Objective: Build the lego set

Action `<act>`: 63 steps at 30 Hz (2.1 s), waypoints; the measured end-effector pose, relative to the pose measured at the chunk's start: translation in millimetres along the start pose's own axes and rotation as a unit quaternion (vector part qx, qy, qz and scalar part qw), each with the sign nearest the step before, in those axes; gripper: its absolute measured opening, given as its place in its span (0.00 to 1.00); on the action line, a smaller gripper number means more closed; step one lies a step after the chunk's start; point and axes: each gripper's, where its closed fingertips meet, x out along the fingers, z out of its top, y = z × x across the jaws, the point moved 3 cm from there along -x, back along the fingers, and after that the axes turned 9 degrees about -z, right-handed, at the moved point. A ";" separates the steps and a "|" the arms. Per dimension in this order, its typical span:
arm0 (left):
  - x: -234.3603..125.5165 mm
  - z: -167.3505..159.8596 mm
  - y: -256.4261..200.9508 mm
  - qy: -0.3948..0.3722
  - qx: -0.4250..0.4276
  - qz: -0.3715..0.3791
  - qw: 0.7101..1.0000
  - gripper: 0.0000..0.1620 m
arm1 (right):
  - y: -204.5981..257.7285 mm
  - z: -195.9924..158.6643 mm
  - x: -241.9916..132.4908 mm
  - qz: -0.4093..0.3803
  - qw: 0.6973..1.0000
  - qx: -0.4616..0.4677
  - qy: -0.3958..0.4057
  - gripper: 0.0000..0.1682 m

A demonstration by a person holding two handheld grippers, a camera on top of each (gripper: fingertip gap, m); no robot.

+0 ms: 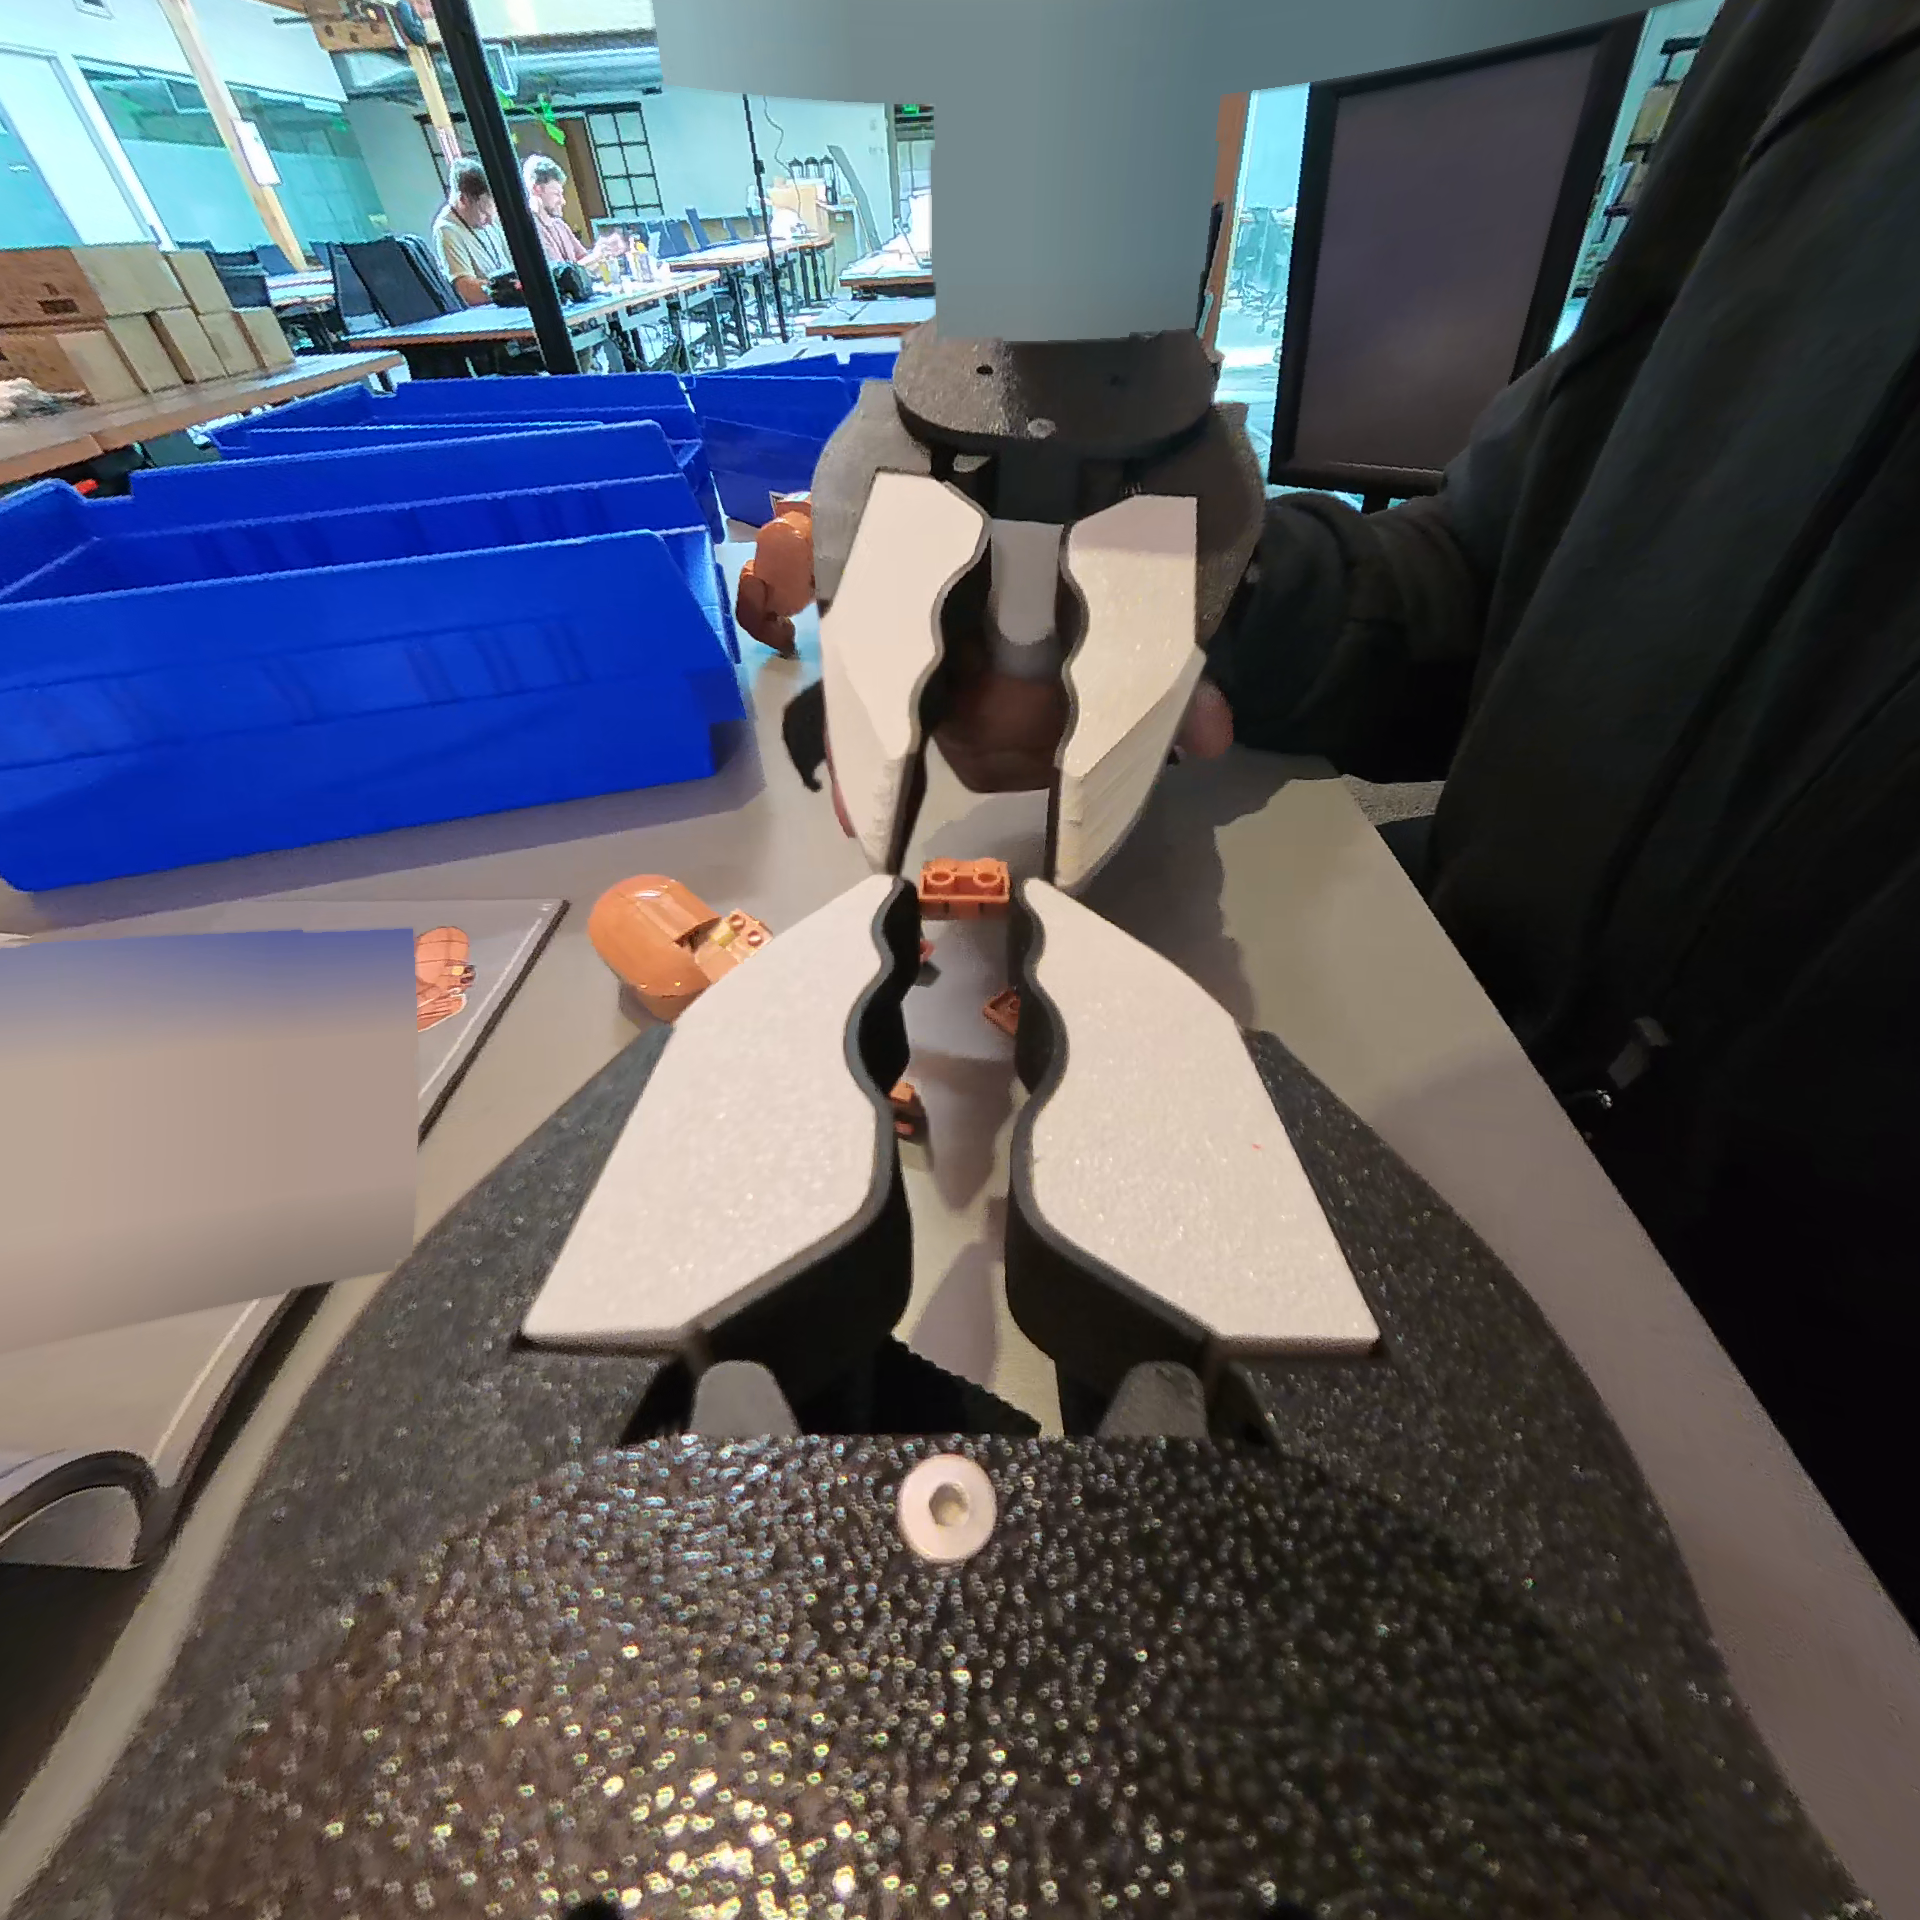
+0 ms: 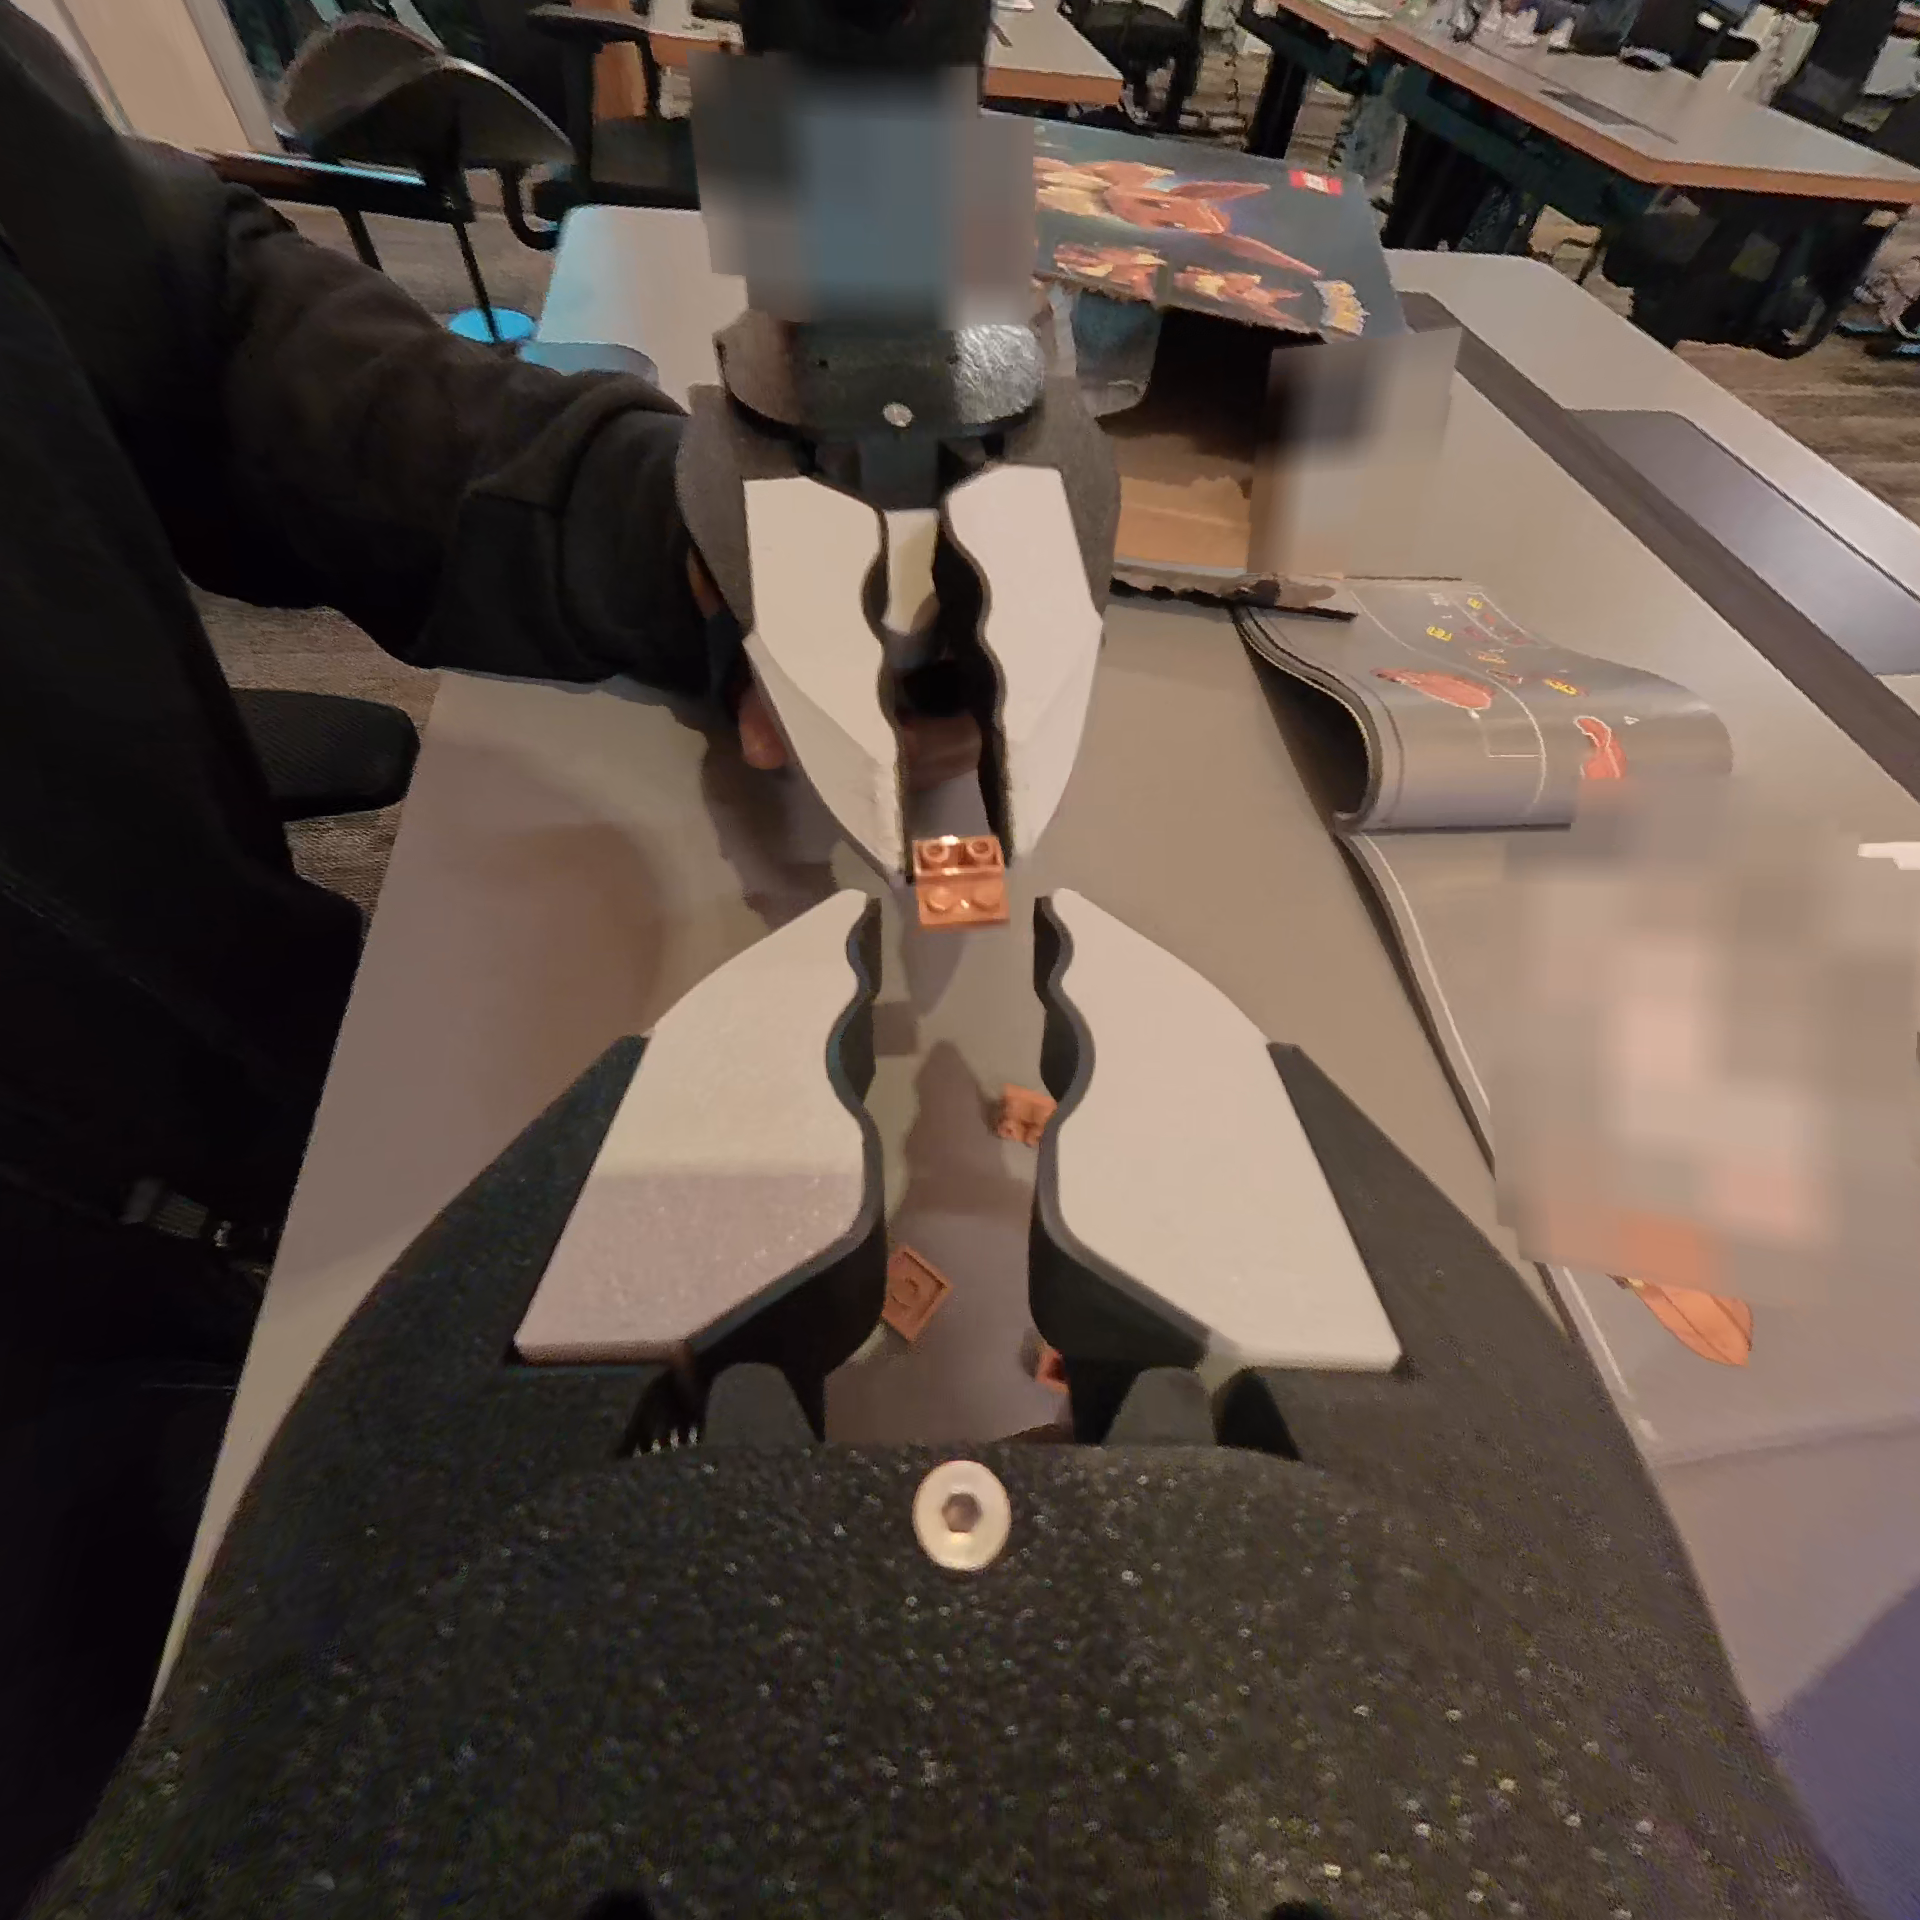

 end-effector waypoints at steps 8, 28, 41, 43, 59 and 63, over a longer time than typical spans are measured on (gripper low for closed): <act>-7.7 -14.2 10.6 0.055 -0.020 0.012 0.998 0.10 | -10.4 -52.9 -1.5 -0.068 0.978 0.027 0.194 0.17; -16.8 -44.9 15.0 0.193 -0.043 0.000 0.980 0.10 | -9.8 -60.6 37.9 -0.049 0.968 -0.012 0.246 0.10; -41.6 -43.5 14.1 0.167 -0.072 0.036 0.983 0.10 | -8.0 -54.4 44.1 -0.050 0.964 -0.012 0.259 0.10; -41.9 -43.9 14.0 0.168 -0.075 0.037 0.982 0.10 | -7.9 -54.1 44.5 -0.047 0.965 -0.013 0.258 0.10; -36.9 -46.9 10.5 0.175 -0.072 0.029 0.981 0.10 | 1.8 -53.1 35.9 0.097 0.919 -0.164 0.345 0.10; -35.9 -47.7 8.9 0.181 -0.070 0.027 0.981 0.10 | 6.1 -59.0 31.1 0.161 0.878 -0.198 0.406 0.10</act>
